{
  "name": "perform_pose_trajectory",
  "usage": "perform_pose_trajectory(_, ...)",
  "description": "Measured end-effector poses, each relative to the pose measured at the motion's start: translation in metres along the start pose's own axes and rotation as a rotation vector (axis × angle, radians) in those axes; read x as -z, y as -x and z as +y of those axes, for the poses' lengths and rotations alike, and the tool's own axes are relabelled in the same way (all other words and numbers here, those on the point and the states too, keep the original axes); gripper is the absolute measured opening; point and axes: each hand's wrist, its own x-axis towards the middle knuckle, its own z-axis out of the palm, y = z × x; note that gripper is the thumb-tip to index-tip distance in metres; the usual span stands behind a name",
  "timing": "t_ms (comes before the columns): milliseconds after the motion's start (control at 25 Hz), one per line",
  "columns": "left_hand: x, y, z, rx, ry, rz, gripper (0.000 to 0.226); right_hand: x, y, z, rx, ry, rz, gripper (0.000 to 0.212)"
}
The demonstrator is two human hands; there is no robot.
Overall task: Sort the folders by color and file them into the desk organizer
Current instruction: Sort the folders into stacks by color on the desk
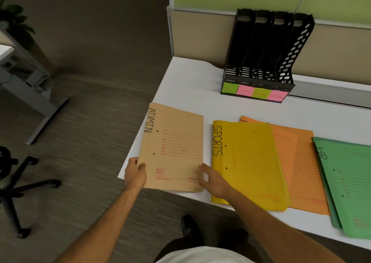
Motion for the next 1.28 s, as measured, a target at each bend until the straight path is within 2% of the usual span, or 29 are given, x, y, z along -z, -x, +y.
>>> perform_pose_trajectory(200,-0.004,0.028,0.021,-0.077,0.212,0.192,0.021,0.028,0.021,0.016,0.021,-0.096,0.189,0.062)
perform_pose_trajectory(280,-0.006,0.044,0.032,-0.085,0.297,0.195,0.022,0.042,0.036,0.026,0.022,-0.151,0.254,0.062)
perform_pose_trajectory(560,-0.069,0.151,0.082,-0.172,0.387,-0.006,0.020,0.093,0.122,0.094,0.057,-0.477,0.344,0.061)
perform_pose_trajectory(760,-0.143,0.223,0.109,-0.127,0.453,-0.111,0.017,0.132,0.184,0.167,-0.069,-1.000,0.424,0.025)
perform_pose_trajectory(960,-0.214,0.278,0.139,-0.078,0.577,-0.224,0.026,0.165,0.232,0.224,-0.124,-1.453,0.495,0.023)
perform_pose_trajectory(1080,-0.254,0.299,0.161,-0.043,0.615,-0.290,0.025,0.181,0.253,0.247,-0.093,-1.549,0.517,0.029)
perform_pose_trajectory(1280,-0.318,0.309,0.214,-0.058,0.596,-0.378,0.022,0.210,0.261,0.276,-0.048,-1.553,0.501,0.039)
